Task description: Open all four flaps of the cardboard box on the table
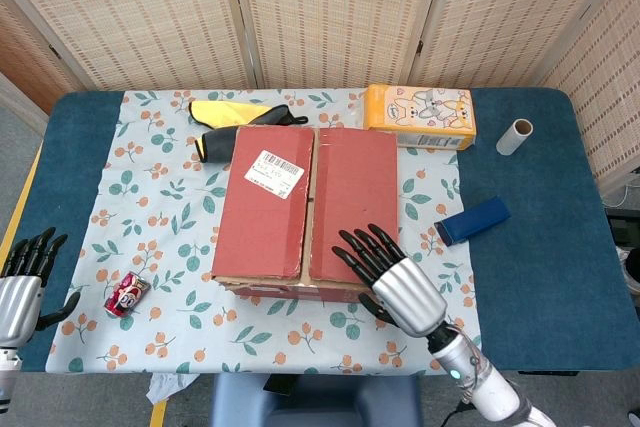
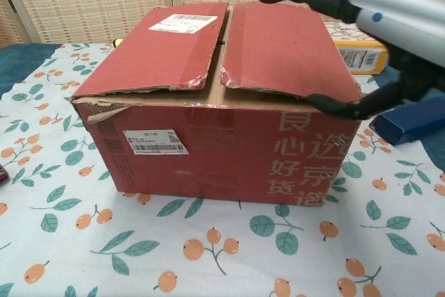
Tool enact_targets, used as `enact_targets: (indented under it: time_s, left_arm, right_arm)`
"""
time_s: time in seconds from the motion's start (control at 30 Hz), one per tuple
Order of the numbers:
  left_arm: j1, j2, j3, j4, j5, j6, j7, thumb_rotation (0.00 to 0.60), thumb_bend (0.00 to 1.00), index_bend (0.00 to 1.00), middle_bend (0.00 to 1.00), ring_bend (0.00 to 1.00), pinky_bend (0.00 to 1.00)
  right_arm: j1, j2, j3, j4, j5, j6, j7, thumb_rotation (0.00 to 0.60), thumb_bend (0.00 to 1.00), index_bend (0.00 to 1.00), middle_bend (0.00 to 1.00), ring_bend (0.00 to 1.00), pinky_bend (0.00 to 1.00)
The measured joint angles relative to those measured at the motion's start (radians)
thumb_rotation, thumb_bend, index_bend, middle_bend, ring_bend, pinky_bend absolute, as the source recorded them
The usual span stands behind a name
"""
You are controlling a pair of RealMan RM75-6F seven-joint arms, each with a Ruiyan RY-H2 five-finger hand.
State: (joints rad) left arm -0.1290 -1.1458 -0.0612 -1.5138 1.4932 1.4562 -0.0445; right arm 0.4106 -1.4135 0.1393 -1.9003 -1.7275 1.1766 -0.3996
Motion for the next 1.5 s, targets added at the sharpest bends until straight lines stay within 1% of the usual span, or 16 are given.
enact_targets:
  time_s: [0.2,0.5,0.7,1.0,1.13,1.27,1.37,1.5]
  left_arm:
    - [-0.004,0.006,0.003,-0.004,-0.006,-0.013,-0.014,0.6,0.36,0.0,0.0,0.0,0.0]
    - [-0.001,0.02,0.008,-0.006,0.005,-0.007,-0.059,0.6,0.36,0.0,0.0,0.0,0.0]
    - [0.002,0.024,0.015,-0.009,0.008,-0.007,-0.053,0.6,0.36,0.0,0.0,0.0,0.0]
    - [0.004,0.026,0.012,-0.007,0.002,-0.005,-0.072,0.6,0.36,0.0,0.0,0.0,0.0]
    - [0.004,0.026,0.012,-0.004,0.002,-0.004,-0.07,0.6,0.36,0.0,0.0,0.0,0.0]
    - [0.001,0.023,0.011,-0.002,0.0,-0.007,-0.055,0.6,0.36,0.0,0.0,0.0,0.0]
    - [-0.003,0.019,0.01,-0.001,-0.002,-0.011,-0.033,0.6,0.36,0.0,0.0,0.0,0.0]
    - [-0.008,0.011,0.009,-0.001,-0.008,-0.02,0.004,0.6,0.36,0.0,0.0,0.0,0.0]
  right_arm:
    - [0.061,-0.073,0.031,0.043,0.044,-0.039,0.0,0.6,0.41,0.0,0.0,0.0,0.0]
    - [0.124,-0.15,0.057,0.112,0.107,-0.073,-0.032,0.6,0.41,0.0,0.0,0.0,0.0]
    - [0.157,-0.18,0.071,0.149,0.141,-0.082,-0.036,0.6,0.41,0.0,0.0,0.0,0.0]
    - [0.196,-0.214,0.096,0.197,0.144,-0.054,0.003,0.6,0.41,0.0,0.0,0.0,0.0]
    - [0.193,-0.202,0.094,0.186,0.119,-0.01,0.023,0.6,0.41,0.0,0.0,0.0,0.0]
    - [0.171,-0.159,0.084,0.143,0.089,0.049,0.025,0.6,0.41,0.0,0.0,0.0,0.0]
    - [0.138,-0.114,0.071,0.104,0.061,0.107,0.019,0.6,0.41,0.0,0.0,0.0,0.0]
    - [0.065,-0.038,0.038,0.064,0.007,0.224,0.017,0.6,0.41,0.0,0.0,0.0,0.0]
